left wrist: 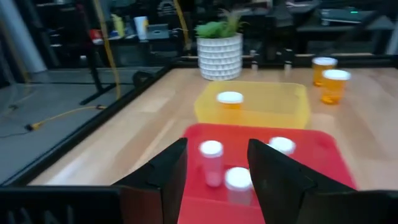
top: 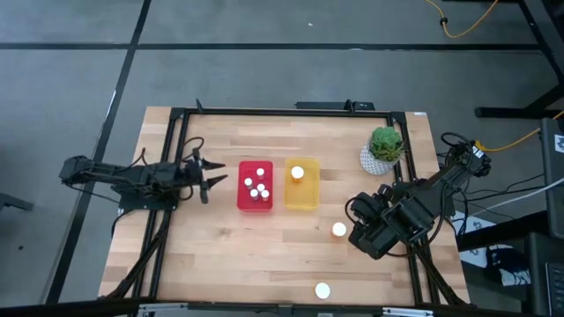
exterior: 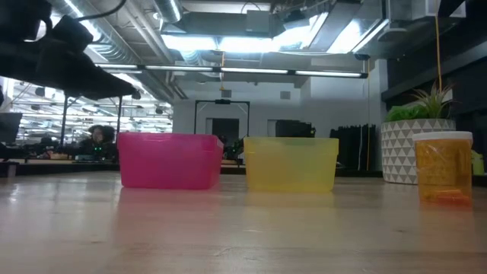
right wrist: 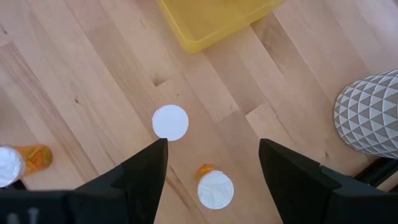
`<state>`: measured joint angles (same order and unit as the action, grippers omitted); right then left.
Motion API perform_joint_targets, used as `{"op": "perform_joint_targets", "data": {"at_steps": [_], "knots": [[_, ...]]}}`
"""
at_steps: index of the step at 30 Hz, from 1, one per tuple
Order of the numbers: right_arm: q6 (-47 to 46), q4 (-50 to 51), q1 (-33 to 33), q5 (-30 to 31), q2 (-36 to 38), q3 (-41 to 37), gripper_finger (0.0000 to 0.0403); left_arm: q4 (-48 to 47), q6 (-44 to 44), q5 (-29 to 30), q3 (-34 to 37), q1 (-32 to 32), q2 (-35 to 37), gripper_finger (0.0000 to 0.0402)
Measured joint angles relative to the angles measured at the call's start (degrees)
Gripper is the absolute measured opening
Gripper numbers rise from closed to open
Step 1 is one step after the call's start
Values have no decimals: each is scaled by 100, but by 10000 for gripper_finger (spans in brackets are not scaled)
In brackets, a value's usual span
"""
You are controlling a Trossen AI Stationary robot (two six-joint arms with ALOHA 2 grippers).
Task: Pick and place medicine bottles into bin by pill shape (circle, oval)
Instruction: Put the large orange pill bottle into the red bin
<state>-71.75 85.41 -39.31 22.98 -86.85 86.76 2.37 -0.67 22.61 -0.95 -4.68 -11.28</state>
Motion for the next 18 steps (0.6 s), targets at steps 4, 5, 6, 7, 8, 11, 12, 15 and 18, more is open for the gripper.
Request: {"op": "perform_joint_targets", "data": {"at_steps": [4, 5, 6, 7, 8, 11, 12, 15, 18], "knots": [[0, -4, 0, 1, 0, 0, 254, -1, -4, 40, 0, 201, 3, 160], [-1, -4, 0, 2, 0, 0, 254, -2, -13, 41, 0, 231, 2, 160], [-2, -5, 2, 0, 0, 0, 254, -2, -10, 40, 0, 255, 2, 160], [-2, -9, 0, 0, 0, 0, 254, -2, 5, 42, 0, 269, 2, 160], [0, -19, 0, 0, 0, 0, 254, -2, 5, 42, 0, 270, 2, 160], [0, -65, 0, 8, 0, 0, 254, -2, 2, 40, 0, 268, 2, 162], [0, -68, 1, 48, 0, 0, 254, -2, 2, 42, 0, 268, 2, 162], [0, -101, 0, 236, 0, 0, 254, -3, 2, 42, 0, 268, 2, 161], [-151, -134, 2, 139, 0, 0, 254, -4, 2, 42, 0, 268, 2, 161]]}}
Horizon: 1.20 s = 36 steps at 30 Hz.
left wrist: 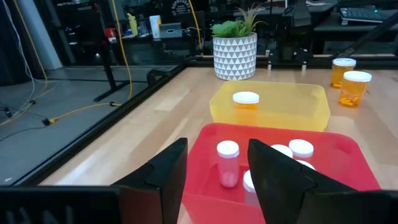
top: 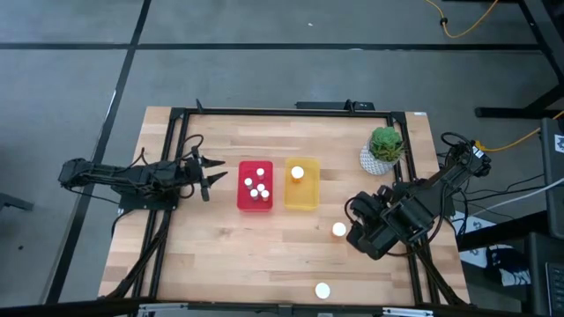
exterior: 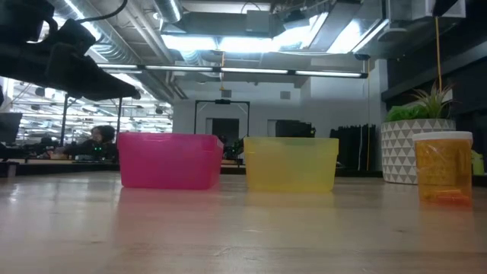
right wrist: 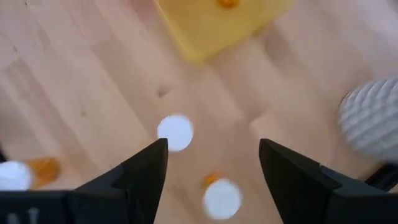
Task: Pick and place medicine bottles into bin by pill shape (circle, oval)
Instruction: Put the large orange pill bottle into the red bin
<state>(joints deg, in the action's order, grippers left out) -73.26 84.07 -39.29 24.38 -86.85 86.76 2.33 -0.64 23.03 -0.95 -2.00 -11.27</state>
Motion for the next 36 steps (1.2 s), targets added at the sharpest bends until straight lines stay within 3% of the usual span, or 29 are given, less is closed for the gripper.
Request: {"op": "perform_joint_targets", "data": {"at_steps": [13, 27, 36], "knots": [[-2769, -371, -660, -2265, -593, 2, 254, -4, 0, 1, 0, 0, 0, 162], [-5257, -298, -1220, -1956, -1920, 2, 254, -4, 0, 2, 0, 0, 0, 161], [-5289, -382, -1188, -2715, -2426, 2, 254, -7, 0, 2, 0, -2, 0, 163]]}}
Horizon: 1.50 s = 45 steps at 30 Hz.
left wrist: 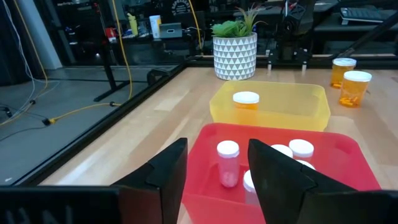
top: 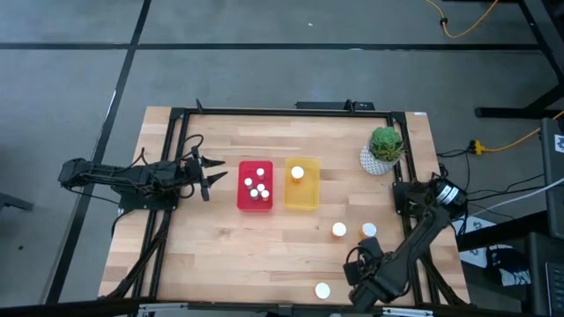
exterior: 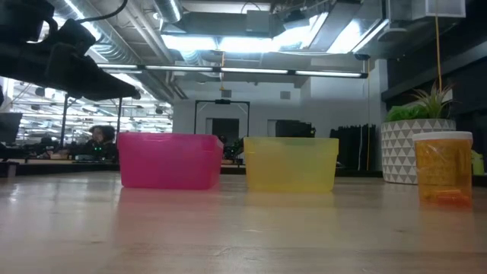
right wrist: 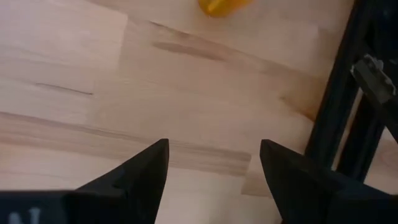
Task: Pick and place medicine bottles into bin by pill shape (circle, oval)
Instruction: Put the large orange pill bottle into the red bin
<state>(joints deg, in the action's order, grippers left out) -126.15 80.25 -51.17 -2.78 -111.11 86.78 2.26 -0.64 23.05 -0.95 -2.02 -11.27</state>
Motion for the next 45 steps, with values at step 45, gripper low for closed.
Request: {"op": "perform_joint_targets", "data": {"at_steps": [45], "knots": [[-834, -375, 187, -782, 1846, -1613, 254, 0, 0, 2, 0, 0, -2, 163]]}}
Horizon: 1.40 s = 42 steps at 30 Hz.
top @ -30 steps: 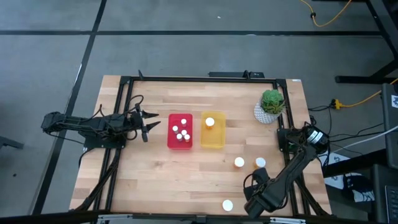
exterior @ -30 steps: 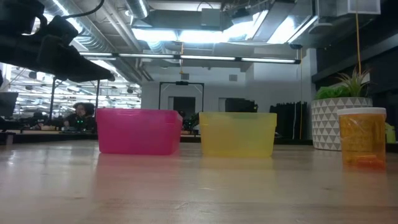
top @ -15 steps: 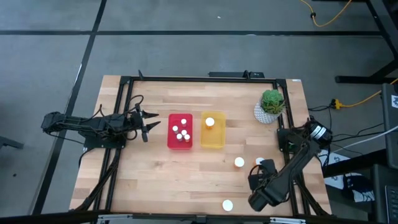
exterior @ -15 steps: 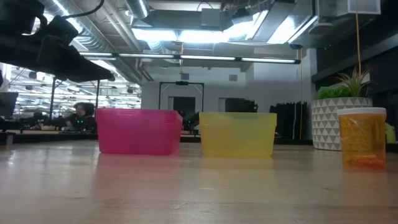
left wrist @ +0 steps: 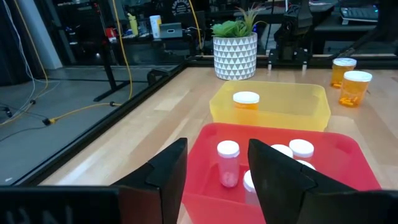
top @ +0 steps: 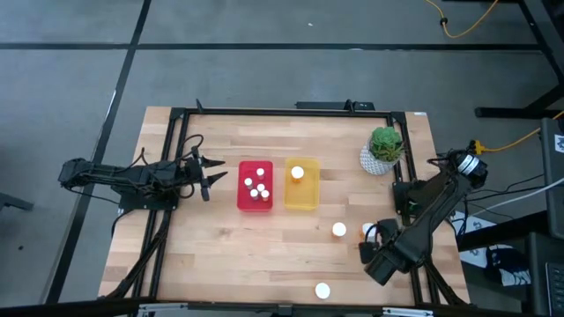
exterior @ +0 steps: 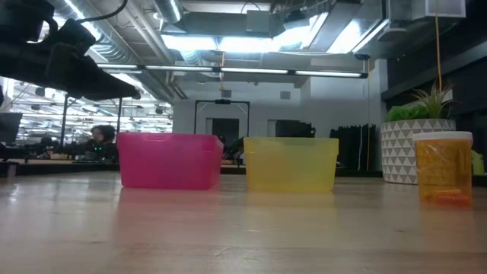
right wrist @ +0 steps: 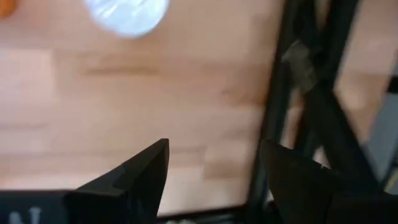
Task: Pick and place medicine bottles into bin by pill shape (circle, oval)
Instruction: Put the large orange pill bottle into the red bin
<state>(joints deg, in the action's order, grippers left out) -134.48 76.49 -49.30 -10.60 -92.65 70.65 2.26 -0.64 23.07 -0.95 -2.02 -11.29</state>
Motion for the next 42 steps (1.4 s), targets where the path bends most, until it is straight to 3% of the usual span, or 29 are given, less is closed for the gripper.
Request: {"op": "perform_joint_targets", "data": {"at_steps": [9, 15, 23, 29, 34, 42], "knots": [[-31, -774, 18, 283, -122, -85, 254, 0, 0, 0, 0, 0, 0, 163], [45, -808, 39, 1318, -135, -85, 254, 0, 0, 0, 0, 0, 0, 162], [1328, -965, 39, 1976, -135, -83, 254, 0, 0, 0, 0, 0, 0, 163], [1626, -885, 37, 2005, -135, -83, 260, 0, 0, 0, 0, 0, 0, 161], [1544, -889, 37, 2008, -135, -98, 292, 0, 0, 0, 0, 0, 0, 161], [316, -897, 24, 1806, -133, -788, 315, 0, 0, -2, 0, 0, 0, 161]]}}
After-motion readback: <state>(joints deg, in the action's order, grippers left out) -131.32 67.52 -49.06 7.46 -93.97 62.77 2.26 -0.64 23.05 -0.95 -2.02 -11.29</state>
